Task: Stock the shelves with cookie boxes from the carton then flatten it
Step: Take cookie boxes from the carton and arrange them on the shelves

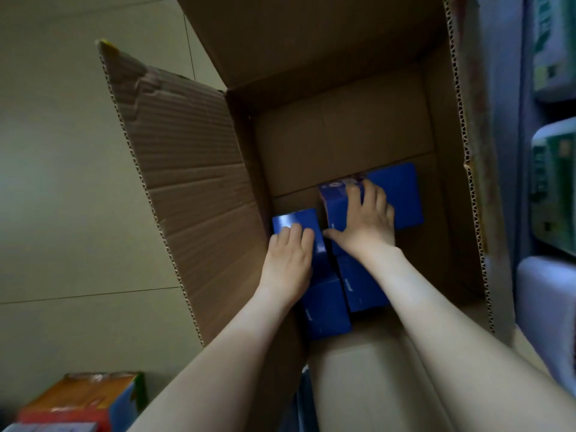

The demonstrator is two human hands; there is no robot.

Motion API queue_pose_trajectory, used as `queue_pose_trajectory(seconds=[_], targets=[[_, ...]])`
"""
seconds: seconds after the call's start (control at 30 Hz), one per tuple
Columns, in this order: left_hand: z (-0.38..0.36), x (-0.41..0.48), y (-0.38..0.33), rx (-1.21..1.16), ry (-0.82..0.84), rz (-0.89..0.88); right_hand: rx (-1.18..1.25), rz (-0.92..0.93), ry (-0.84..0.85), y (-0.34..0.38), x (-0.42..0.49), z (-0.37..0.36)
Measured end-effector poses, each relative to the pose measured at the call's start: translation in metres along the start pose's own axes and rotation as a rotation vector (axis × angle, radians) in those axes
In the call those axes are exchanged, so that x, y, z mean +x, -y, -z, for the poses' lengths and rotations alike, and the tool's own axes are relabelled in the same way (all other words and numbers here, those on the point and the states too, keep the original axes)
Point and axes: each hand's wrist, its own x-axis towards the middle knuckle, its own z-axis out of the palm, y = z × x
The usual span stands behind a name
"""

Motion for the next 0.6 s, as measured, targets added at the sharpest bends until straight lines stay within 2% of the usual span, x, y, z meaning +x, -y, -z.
queue_pose_trajectory(seconds=[0.17, 0.27, 0.4, 0.6], targets=[[-0.001, -0.011, -0.016, -0.041, -0.003, 0.143, 0.139, -0.048, -0.062, -0.003, -0.024, -0.014], [0.012, -0.012, -0.027, -0.095, 0.067, 0.293, 0.313, -0.081, -0.098, -0.010, -0.043, -0.020], [0.042, -0.007, -0.040, -0.401, 0.198, 0.520, 0.478, -0.065, -0.199, -0.012, -0.068, -0.003], [0.135, -0.024, -0.069, -0.635, 0.063, 0.652, 0.543, -0.010, -0.389, 0.012, -0.136, 0.087]])
